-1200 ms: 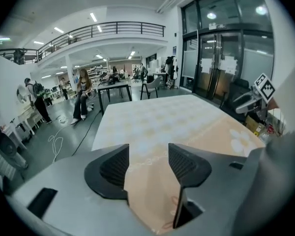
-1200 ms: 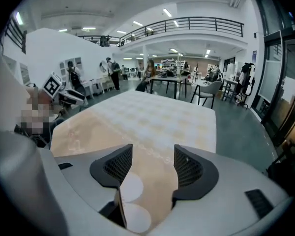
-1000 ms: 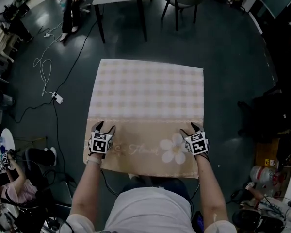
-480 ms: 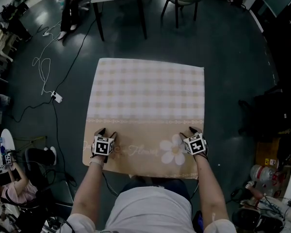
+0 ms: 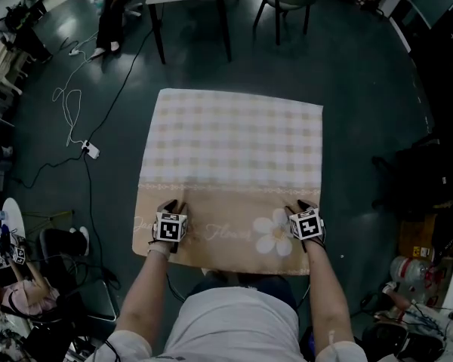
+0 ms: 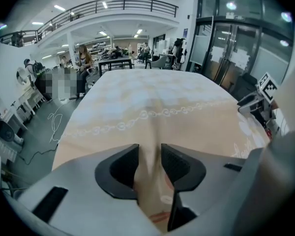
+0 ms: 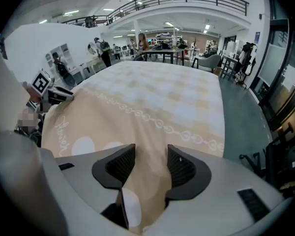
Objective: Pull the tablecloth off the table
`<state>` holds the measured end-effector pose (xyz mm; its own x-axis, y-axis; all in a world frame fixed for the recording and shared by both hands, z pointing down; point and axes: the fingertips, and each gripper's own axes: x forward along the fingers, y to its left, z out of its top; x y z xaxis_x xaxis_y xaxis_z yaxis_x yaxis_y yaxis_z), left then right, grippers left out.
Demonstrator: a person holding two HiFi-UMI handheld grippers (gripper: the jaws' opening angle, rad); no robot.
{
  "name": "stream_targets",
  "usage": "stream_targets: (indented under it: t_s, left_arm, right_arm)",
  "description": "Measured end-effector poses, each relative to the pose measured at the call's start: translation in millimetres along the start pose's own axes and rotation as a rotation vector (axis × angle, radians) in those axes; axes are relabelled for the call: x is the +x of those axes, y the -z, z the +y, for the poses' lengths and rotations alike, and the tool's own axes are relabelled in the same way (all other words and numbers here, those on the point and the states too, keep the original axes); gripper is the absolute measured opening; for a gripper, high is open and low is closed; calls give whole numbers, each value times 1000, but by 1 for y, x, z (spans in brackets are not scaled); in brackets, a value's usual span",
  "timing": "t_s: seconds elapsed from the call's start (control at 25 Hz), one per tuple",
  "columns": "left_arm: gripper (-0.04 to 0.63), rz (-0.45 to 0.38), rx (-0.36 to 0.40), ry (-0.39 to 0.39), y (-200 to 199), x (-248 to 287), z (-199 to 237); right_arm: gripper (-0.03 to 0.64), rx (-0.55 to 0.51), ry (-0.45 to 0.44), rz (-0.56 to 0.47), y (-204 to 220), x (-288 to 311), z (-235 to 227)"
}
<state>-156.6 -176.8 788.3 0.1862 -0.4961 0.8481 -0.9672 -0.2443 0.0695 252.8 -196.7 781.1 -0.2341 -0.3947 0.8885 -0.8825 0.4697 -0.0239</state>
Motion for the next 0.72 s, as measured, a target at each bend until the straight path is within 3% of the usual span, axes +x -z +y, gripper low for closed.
stream_targets:
  t_s: [0.4, 0.72]
  left_arm:
    - [33, 3, -3, 22, 12, -10, -26]
    - [14, 21, 15, 180, 26, -20, -92]
  right_arm:
    - [173, 36, 29, -13, 30, -18, 19]
    - [175, -1, 4, 62, 53, -35, 26]
